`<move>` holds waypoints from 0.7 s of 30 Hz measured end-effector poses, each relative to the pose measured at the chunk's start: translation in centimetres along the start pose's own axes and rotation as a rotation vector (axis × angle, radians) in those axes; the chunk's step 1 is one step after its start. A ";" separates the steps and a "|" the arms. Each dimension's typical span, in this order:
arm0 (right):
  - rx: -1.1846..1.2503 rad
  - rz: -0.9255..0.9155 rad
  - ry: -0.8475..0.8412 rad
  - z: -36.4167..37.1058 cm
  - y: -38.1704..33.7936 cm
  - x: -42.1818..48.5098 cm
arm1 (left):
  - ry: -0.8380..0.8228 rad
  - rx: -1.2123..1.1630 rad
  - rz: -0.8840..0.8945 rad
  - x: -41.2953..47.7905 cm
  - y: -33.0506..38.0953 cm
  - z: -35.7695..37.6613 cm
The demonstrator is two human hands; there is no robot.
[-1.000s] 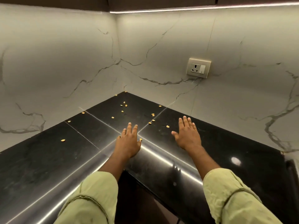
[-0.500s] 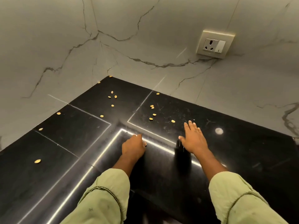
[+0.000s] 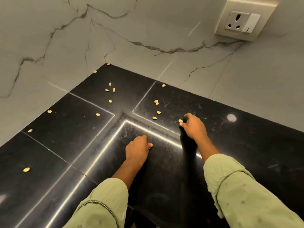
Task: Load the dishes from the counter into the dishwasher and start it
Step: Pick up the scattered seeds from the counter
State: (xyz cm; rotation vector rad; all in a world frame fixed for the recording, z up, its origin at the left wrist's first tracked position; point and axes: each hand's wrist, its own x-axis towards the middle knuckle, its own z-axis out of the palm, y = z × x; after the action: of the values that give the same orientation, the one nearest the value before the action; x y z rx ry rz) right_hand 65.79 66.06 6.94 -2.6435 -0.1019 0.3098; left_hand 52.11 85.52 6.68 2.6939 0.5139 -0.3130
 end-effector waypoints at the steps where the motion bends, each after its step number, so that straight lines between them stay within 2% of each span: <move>1: 0.003 0.000 0.007 0.2 -0.1 0.5 | -0.009 0.025 0.008 0.2 0.2 0.0; 6: -0.023 -0.028 0.041 1.2 -0.7 2.5 | -0.035 0.126 0.044 0.9 1.2 0.5; 8: -0.021 -0.026 0.007 1.2 -0.7 2.9 | -0.032 0.044 0.031 0.9 1.1 0.9; 12: 0.011 -0.017 -0.035 0.9 -0.6 3.1 | 0.007 -0.557 -0.083 0.9 0.1 2.3; 15: 0.061 -0.009 -0.023 0.8 -0.1 2.6 | -0.049 -1.027 -0.245 1.3 -0.5 2.5; 18: 0.071 0.003 -0.051 0.5 0.0 2.8 | -0.088 -1.269 -0.355 1.4 -0.9 2.0; 21: 0.028 0.046 -0.091 0.1 -0.4 3.3 | -0.165 -1.369 -0.373 1.3 -1.1 1.5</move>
State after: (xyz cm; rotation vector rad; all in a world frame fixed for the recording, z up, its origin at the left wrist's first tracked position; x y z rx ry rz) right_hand 68.94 66.87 6.33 -2.6068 -0.0659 0.4443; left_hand 52.64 86.32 4.62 1.2408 0.7846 -0.1626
